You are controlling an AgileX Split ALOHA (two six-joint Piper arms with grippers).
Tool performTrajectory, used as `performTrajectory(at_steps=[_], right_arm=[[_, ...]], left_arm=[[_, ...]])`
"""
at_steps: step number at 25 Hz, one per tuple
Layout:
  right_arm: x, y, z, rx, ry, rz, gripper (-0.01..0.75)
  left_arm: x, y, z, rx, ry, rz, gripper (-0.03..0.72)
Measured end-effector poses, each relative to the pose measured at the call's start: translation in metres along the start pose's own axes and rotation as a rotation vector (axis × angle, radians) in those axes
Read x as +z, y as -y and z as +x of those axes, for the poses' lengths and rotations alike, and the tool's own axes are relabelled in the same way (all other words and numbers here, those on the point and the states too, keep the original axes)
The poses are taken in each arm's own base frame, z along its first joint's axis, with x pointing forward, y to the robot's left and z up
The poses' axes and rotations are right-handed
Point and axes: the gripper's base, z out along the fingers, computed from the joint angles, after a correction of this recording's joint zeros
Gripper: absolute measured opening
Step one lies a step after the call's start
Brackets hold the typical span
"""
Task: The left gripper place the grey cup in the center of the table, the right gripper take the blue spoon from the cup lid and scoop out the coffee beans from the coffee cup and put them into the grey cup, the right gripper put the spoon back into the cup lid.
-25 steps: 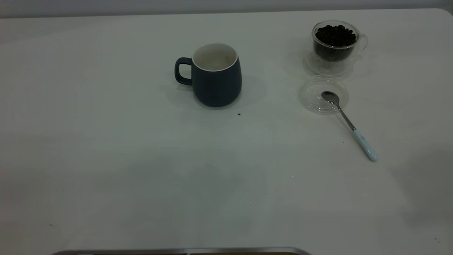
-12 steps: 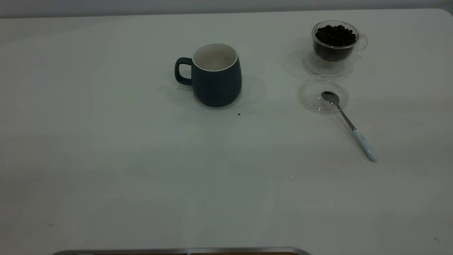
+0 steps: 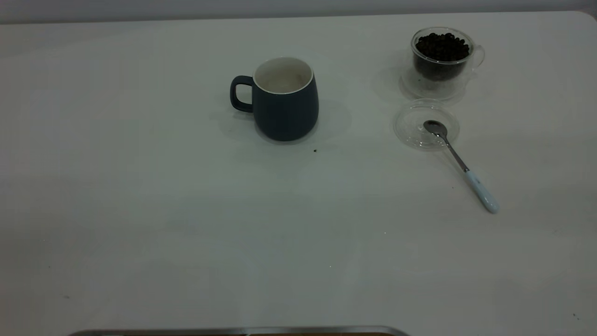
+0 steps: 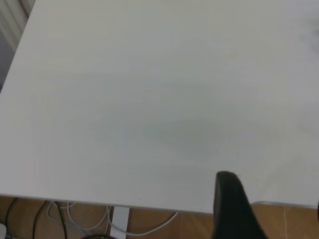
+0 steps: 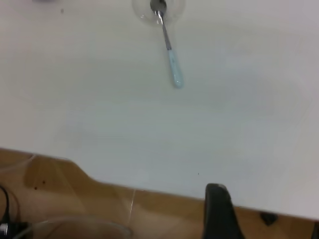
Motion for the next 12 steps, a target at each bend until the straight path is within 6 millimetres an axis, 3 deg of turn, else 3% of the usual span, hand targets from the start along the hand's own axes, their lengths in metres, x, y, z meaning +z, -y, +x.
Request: performTrajectory(at_steps=[6,12], right_arm=[[-0.027,-0.001,0.023,-0.015,0.239,-0.003,0.519],[-0.027,-0.002,0.024,-0.008,0.240,0.000,0.519]], left_arm=[[0.000,0.000,0.000,0.001,0.000,0.000,0.474],[0.000,0.000,0.000,0.003,0.000,0.000,0.474]])
